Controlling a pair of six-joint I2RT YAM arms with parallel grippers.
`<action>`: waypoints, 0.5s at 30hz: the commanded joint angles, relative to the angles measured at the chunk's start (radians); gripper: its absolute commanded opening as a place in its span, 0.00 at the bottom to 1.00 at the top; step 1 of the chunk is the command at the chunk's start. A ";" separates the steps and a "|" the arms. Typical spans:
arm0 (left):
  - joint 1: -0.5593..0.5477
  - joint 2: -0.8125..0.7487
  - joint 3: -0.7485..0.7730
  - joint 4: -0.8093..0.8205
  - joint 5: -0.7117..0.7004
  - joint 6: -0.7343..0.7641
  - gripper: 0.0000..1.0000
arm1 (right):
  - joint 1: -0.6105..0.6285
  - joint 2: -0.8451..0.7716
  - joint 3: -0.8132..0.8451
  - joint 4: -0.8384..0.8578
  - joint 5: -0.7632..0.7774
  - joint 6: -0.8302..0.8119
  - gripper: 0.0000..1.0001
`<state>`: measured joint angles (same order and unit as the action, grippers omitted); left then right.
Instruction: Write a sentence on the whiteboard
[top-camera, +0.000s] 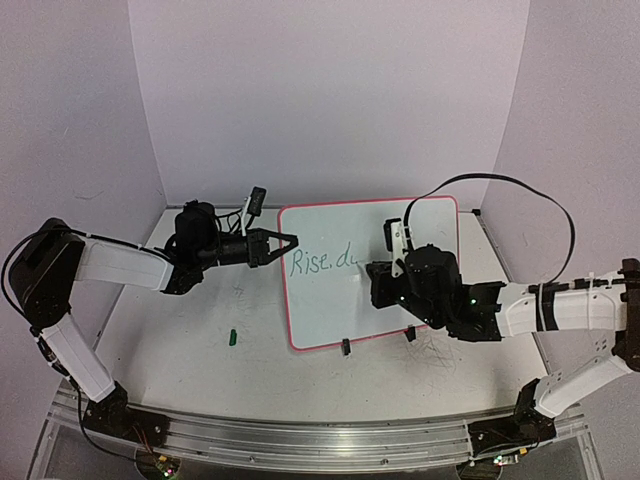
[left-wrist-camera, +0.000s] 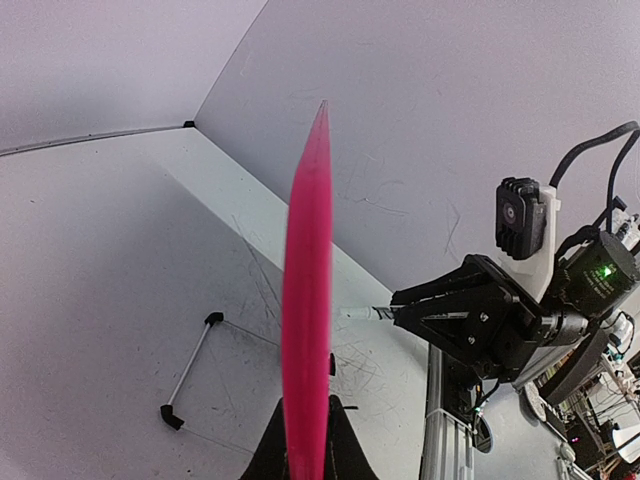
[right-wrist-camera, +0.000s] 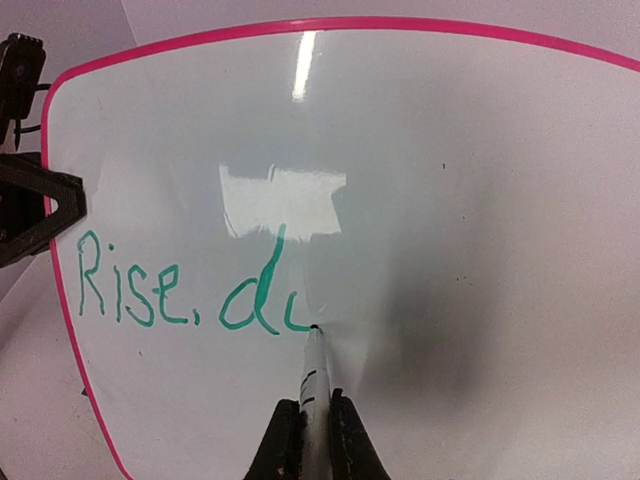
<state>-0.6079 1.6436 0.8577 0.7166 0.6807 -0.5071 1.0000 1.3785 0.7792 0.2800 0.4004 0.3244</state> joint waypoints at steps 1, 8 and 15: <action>0.002 0.005 0.026 -0.014 -0.054 0.035 0.00 | -0.002 -0.006 0.022 0.024 0.057 -0.001 0.00; 0.002 0.003 0.025 -0.014 -0.053 0.035 0.00 | -0.002 0.015 0.050 0.057 0.055 -0.023 0.00; 0.002 0.003 0.023 -0.014 -0.053 0.037 0.00 | -0.002 0.034 0.059 0.057 0.035 -0.029 0.00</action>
<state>-0.6079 1.6436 0.8577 0.7166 0.6810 -0.5072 1.0000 1.3920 0.7984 0.3068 0.4255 0.3108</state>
